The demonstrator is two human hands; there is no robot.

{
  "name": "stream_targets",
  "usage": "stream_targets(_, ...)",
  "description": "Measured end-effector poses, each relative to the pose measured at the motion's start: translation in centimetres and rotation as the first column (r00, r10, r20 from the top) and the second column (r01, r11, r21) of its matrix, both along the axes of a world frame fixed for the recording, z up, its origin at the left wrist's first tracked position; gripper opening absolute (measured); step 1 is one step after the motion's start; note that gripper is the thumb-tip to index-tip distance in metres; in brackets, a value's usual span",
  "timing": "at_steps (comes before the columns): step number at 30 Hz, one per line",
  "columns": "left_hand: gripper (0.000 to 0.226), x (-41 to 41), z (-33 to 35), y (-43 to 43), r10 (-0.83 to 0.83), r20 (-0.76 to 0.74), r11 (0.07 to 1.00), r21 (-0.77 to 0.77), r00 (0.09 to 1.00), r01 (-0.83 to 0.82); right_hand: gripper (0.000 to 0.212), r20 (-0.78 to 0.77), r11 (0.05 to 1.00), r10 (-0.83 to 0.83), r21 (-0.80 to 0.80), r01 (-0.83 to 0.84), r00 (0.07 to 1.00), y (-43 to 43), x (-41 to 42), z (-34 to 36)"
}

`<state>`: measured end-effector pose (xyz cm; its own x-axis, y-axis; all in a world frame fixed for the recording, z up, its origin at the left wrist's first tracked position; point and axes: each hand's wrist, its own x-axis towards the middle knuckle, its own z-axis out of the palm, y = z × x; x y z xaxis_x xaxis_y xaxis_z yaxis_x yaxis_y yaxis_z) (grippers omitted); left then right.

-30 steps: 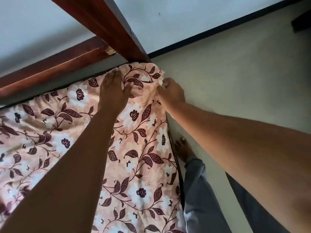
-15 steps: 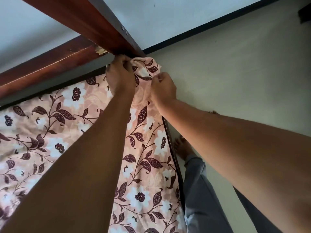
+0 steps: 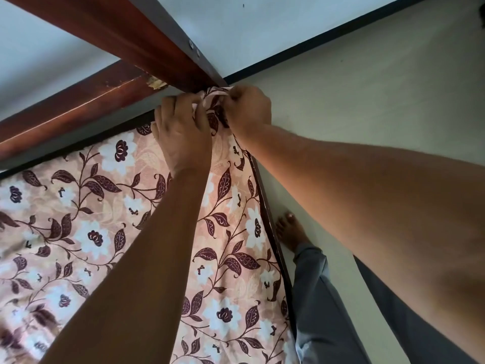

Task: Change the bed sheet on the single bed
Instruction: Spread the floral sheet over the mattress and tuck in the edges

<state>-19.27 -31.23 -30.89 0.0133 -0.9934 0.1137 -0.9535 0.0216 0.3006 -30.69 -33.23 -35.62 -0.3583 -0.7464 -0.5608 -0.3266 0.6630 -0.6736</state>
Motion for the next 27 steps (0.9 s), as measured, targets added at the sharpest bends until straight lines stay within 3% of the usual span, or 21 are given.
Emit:
stream_targets(4,0.042,1.8,-0.3,0.6,-0.112,0.196,0.951,0.305,0.974,0.049,0.024,0.228,0.994,-0.105,0.038,0.099,0.968,1.1,0.6,0.4)
stream_targets(8,0.048,2.7,-0.2,-1.8,-0.265,0.212,0.878,0.457,0.941,0.144,0.038,0.346,0.994,-0.106,0.075,0.085,0.932,3.5,1.3,0.4)
stream_targets(13,0.050,0.7,-0.4,-6.0,-0.360,0.229,0.636,0.770,0.904,0.058,0.042,0.490,0.989,-0.054,0.145,-0.021,0.870,5.8,2.2,0.0)
stream_targets(20,0.074,-0.8,-1.4,-7.6,-0.300,0.219,0.475,0.878,0.928,-0.054,0.055,0.573,0.976,-0.094,0.213,-0.037,0.814,6.1,3.2,-0.4)
stream_targets(23,0.074,-1.0,-0.7,-7.2,-0.354,0.267,0.526,0.850,0.896,-0.045,0.054,0.627,0.970,-0.132,0.242,-0.030,0.768,6.0,2.9,-0.1)
stream_targets(27,0.104,-0.5,1.1,-6.5,-0.387,0.317,0.572,0.819,0.866,-0.044,0.052,0.656,0.958,-0.167,0.284,-0.035,0.736,4.8,2.6,-0.1)
